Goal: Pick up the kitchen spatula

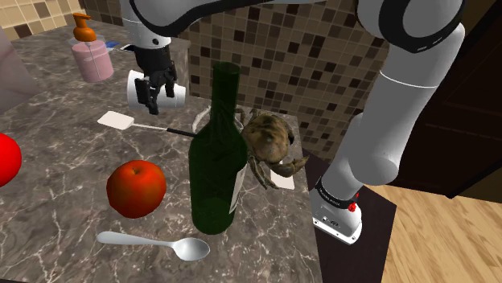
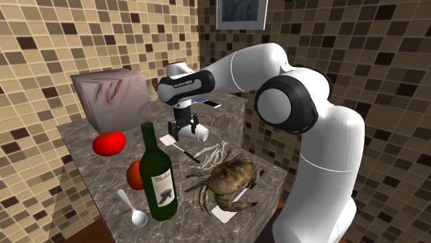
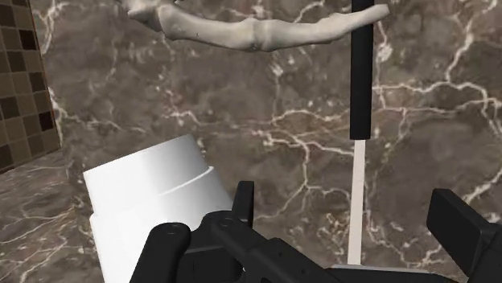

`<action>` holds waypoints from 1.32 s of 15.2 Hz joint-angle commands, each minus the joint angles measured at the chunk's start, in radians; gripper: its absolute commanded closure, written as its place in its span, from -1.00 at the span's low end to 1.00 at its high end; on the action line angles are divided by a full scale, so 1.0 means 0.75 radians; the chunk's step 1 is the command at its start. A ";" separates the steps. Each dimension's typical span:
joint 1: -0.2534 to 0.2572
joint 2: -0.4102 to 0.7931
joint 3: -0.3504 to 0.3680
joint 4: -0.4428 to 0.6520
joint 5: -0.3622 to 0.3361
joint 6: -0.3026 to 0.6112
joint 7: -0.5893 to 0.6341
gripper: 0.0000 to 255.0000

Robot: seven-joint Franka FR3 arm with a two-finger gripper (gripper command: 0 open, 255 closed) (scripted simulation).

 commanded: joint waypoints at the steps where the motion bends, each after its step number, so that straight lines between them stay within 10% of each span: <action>1: 0.029 0.093 0.022 0.077 -0.018 -0.006 -0.004 -1.00; 11: 0.041 0.153 0.026 0.007 -0.034 0.116 0.002 -1.00; 12: 0.041 0.151 0.026 0.005 -0.033 0.116 0.003 1.00; 20: 0.041 0.151 0.026 0.004 -0.033 0.116 0.003 1.00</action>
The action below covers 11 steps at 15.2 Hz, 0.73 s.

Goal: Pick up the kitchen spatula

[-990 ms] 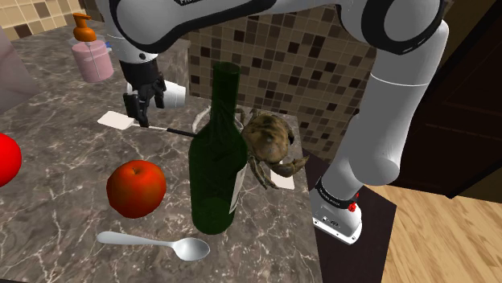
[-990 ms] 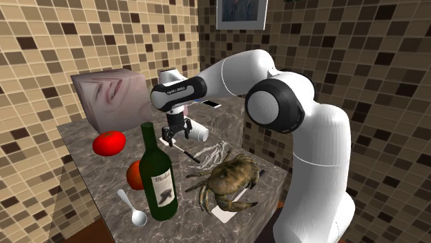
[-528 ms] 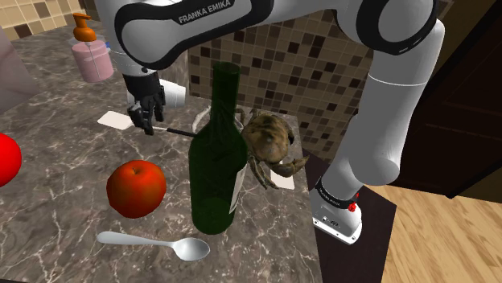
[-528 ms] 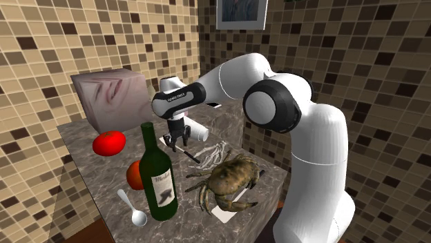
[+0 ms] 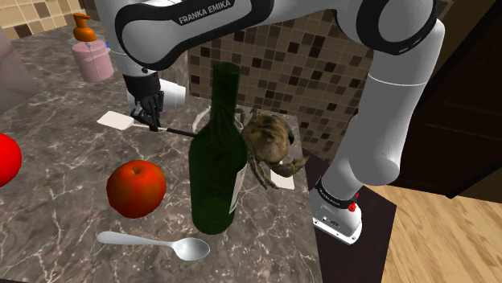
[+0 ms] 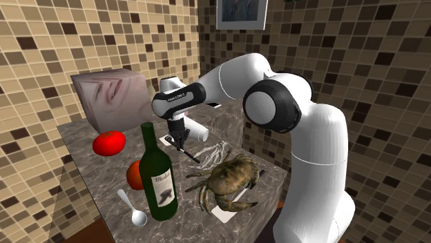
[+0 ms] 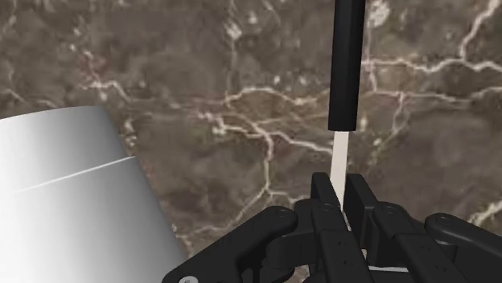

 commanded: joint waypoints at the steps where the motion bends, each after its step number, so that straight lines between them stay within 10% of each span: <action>1: -0.001 0.002 -0.001 0.003 -0.001 -0.001 -0.001 1.00; 11: -0.002 -0.041 0.003 0.127 0.013 -0.166 -0.010 1.00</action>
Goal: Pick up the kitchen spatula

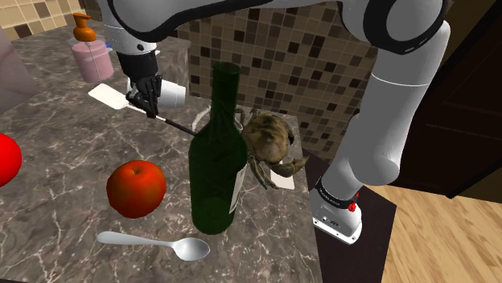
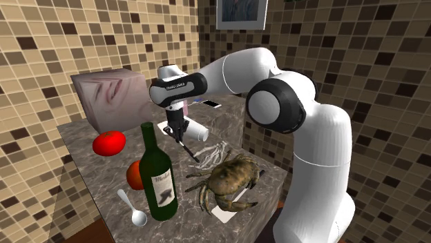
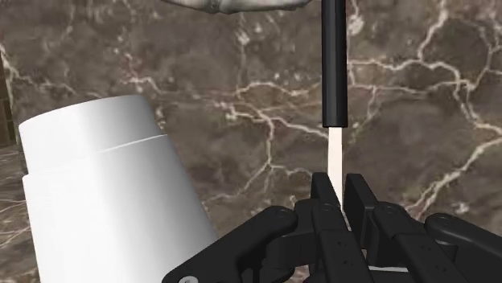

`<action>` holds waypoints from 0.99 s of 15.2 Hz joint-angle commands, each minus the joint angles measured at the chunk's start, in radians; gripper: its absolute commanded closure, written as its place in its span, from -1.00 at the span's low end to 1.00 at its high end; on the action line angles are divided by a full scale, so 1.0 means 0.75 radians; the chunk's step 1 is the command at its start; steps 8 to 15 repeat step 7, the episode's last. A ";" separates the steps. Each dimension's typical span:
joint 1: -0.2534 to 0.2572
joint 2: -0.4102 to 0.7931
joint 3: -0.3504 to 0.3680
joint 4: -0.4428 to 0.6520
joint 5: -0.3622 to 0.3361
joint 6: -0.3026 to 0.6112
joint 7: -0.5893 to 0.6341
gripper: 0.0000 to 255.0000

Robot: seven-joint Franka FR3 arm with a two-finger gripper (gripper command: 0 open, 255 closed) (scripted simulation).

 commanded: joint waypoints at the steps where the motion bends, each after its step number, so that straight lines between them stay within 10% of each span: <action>1: 0.000 -0.004 0.000 0.030 0.001 -0.034 -0.001 1.00; 15: 0.001 -0.012 0.002 0.093 0.004 -0.105 -0.004 1.00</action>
